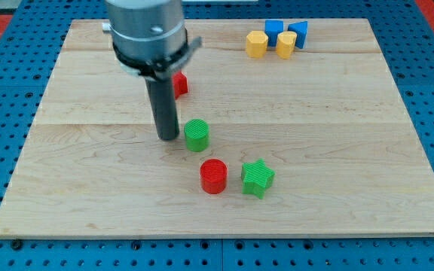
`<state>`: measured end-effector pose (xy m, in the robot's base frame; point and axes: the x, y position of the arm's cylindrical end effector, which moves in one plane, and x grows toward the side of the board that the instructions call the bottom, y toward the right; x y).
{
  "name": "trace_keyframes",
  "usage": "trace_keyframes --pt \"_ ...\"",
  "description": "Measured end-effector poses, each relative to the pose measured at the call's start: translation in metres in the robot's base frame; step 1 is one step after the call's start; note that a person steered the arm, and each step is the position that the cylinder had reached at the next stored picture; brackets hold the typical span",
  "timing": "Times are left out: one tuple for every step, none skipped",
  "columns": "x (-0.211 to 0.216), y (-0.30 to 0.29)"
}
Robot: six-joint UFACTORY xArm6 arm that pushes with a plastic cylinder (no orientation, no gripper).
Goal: Push the green circle into the red circle
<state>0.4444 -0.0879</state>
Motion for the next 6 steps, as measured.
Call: trace_keyframes --pt "-0.014 0.039" --pt "0.019 0.059" --pt "0.048 0.022" --pt "0.019 0.016" --pt "0.01 0.003" --pt "-0.035 -0.078"
